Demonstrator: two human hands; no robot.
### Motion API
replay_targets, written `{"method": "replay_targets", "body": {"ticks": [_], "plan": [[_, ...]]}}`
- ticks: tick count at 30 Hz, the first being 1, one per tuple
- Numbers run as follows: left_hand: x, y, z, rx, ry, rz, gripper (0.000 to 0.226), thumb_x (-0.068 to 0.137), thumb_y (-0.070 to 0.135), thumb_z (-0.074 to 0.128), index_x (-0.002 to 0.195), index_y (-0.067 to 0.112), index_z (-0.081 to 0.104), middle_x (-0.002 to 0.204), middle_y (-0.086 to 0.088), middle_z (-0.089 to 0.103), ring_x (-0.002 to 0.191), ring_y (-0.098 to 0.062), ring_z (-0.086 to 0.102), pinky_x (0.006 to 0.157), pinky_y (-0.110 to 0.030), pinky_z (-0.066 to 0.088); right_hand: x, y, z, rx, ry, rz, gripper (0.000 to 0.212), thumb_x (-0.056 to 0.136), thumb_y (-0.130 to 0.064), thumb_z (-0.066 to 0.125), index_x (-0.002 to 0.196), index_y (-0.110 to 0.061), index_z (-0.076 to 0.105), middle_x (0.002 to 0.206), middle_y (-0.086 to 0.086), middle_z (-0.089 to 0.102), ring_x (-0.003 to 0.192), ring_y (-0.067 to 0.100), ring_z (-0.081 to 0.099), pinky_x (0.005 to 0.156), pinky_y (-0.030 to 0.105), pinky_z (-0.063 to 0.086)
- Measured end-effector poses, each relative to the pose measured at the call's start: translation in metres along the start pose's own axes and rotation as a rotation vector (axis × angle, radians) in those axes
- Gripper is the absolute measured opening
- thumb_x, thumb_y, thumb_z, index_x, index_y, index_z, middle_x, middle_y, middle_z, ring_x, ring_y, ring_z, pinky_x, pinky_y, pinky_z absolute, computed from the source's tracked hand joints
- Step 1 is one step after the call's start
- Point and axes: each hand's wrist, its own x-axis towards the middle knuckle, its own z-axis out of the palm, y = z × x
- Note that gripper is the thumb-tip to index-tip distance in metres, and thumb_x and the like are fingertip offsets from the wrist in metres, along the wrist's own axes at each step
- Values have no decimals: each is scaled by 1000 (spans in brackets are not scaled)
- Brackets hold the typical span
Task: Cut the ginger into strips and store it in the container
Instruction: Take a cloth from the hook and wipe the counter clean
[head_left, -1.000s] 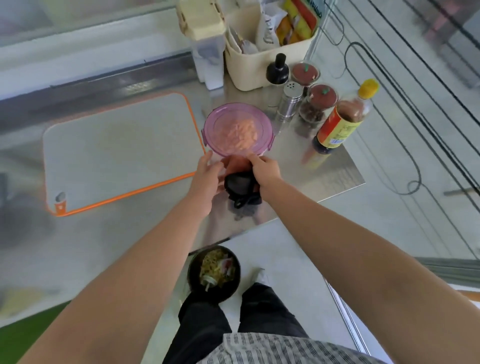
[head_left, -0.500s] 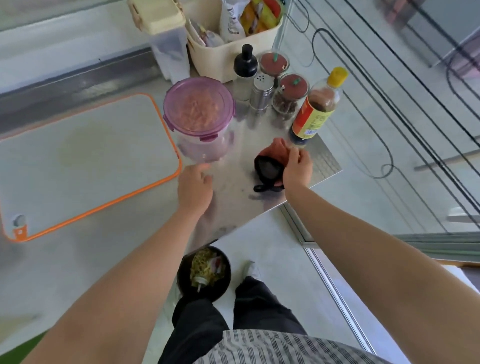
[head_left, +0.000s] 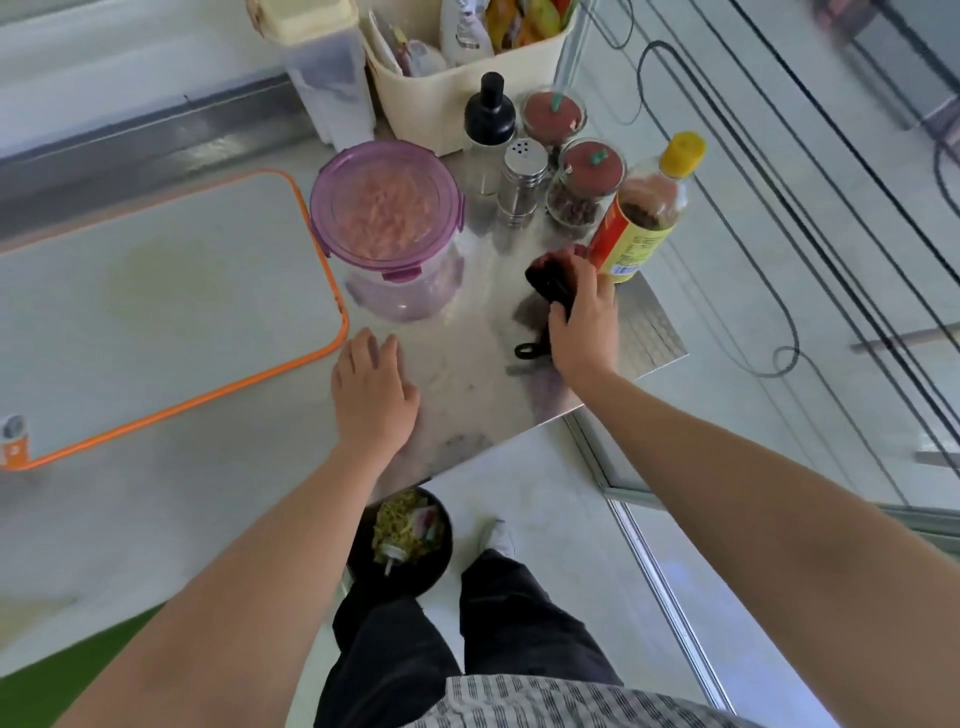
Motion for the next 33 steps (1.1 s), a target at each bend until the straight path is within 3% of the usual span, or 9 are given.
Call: {"method": "replay_targets", "body": {"ticks": [3, 6, 8, 11, 15, 19, 24, 29, 33], "plan": [[8, -8, 0, -2, -12, -55, 61, 92, 28, 53, 147, 14, 29, 156, -17, 18, 142, -35, 16, 115, -43, 19, 7, -6, 19, -206, -136, -49, 51, 87, -3, 50, 135, -17, 50, 136, 9, 42, 120, 32, 36, 96, 42, 44], [15, -14, -1, 15, 7, -54, 57, 93, 28, 52, 146, 16, 34, 154, -13, 23, 138, -35, 21, 110, -45, 28, 5, -12, 33, -75, -275, -284, 42, 79, 0, 53, 117, -12, 66, 118, 8, 55, 106, 29, 44, 85, 29, 39], [18, -15, -2, -9, 12, -56, 54, 92, 26, 52, 144, 16, 38, 153, -11, 27, 136, -35, 23, 108, -46, 32, 18, -18, 33, -19, -180, -281, 45, 77, 4, 51, 115, -12, 67, 114, 8, 57, 104, 28, 45, 83, 28, 38], [18, -15, -1, -43, 24, -46, 54, 92, 24, 54, 143, 14, 40, 153, -13, 28, 137, -38, 22, 111, -46, 30, 39, -20, 38, -91, -60, -156, 53, 82, 7, 45, 128, -14, 59, 129, 11, 51, 112, 33, 41, 98, 37, 38], [17, -17, -3, -55, 3, -24, 55, 91, 21, 54, 144, 13, 38, 153, -14, 27, 136, -39, 20, 112, -46, 29, 15, -27, 52, -27, -267, -283, 45, 77, 6, 49, 111, -13, 71, 124, 5, 57, 109, 29, 41, 95, 24, 32], [18, -23, -9, -54, -51, 10, 58, 92, 17, 52, 147, 14, 34, 155, -13, 23, 137, -37, 18, 113, -42, 25, -15, -28, 47, 51, -518, -465, 36, 71, 2, 53, 90, -18, 77, 107, 1, 64, 101, 25, 48, 90, 23, 35], [6, -29, -9, -1, -88, 47, 63, 93, 22, 53, 150, 19, 26, 160, -10, 10, 145, -32, 9, 114, -42, 24, -7, -21, 34, -16, -264, -244, 46, 76, 5, 50, 112, -14, 71, 121, 3, 58, 110, 25, 41, 94, 27, 38], [-19, -27, -1, 29, -55, 0, 63, 90, 24, 57, 148, 19, 32, 156, -16, 17, 143, -35, 14, 112, -46, 25, -48, -25, 40, 51, -655, -493, 36, 73, -1, 54, 96, -18, 76, 109, 3, 61, 104, 25, 50, 95, 34, 42], [-40, -37, -1, 33, -9, -60, 60, 92, 23, 56, 147, 17, 33, 155, -16, 19, 141, -36, 18, 113, -46, 24, -43, -19, 36, 30, -348, -287, 46, 79, 3, 48, 115, -16, 69, 120, 4, 56, 110, 26, 43, 98, 31, 39]]}}
